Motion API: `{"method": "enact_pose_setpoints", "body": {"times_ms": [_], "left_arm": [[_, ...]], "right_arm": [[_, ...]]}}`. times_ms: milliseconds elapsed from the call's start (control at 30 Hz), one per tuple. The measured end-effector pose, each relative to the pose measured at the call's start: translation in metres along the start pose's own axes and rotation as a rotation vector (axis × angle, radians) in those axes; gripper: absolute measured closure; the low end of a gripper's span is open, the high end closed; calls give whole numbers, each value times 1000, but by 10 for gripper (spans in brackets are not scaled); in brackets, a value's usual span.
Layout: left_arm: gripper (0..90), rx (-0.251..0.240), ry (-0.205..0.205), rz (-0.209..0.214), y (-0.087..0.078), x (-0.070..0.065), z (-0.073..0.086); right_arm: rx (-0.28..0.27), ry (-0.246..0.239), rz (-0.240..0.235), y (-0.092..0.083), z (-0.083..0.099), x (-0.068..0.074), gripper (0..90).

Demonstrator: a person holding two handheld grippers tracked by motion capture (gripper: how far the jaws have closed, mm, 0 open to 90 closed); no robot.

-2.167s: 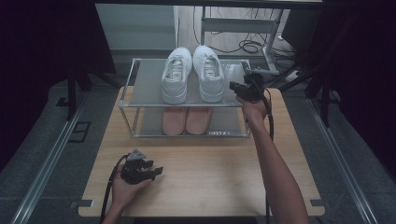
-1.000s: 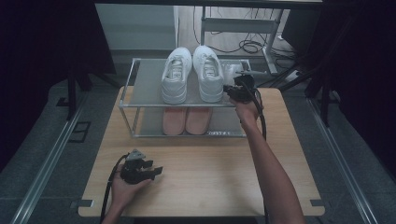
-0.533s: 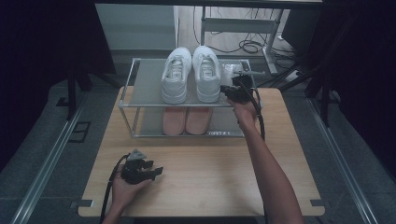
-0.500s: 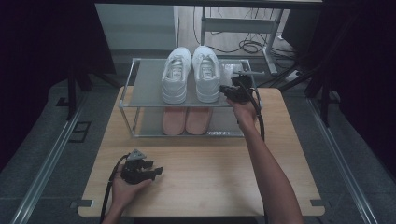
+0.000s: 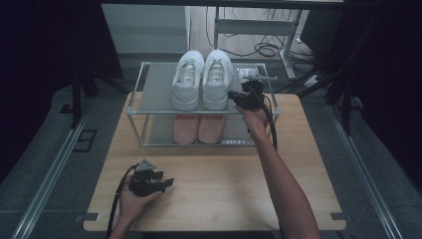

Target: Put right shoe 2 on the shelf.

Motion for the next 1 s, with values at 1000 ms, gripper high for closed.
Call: {"method": "enact_pose_setpoints", "body": {"times_ms": [1000], "left_arm": [[451, -10, -4, -2, -3, 3, -1]], "right_arm": [[-4, -11, -19, 7, 0, 9, 900]]}}
Point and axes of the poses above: each handheld gripper's, and its own axes: y roughly forward along the jaws, z roughly out of its underside, x roughly to its left, the point moved 5 cm from there along y, roughly forward along the jaws, and after that the axes turned 9 degrees about -z, right-handed, at the moved point
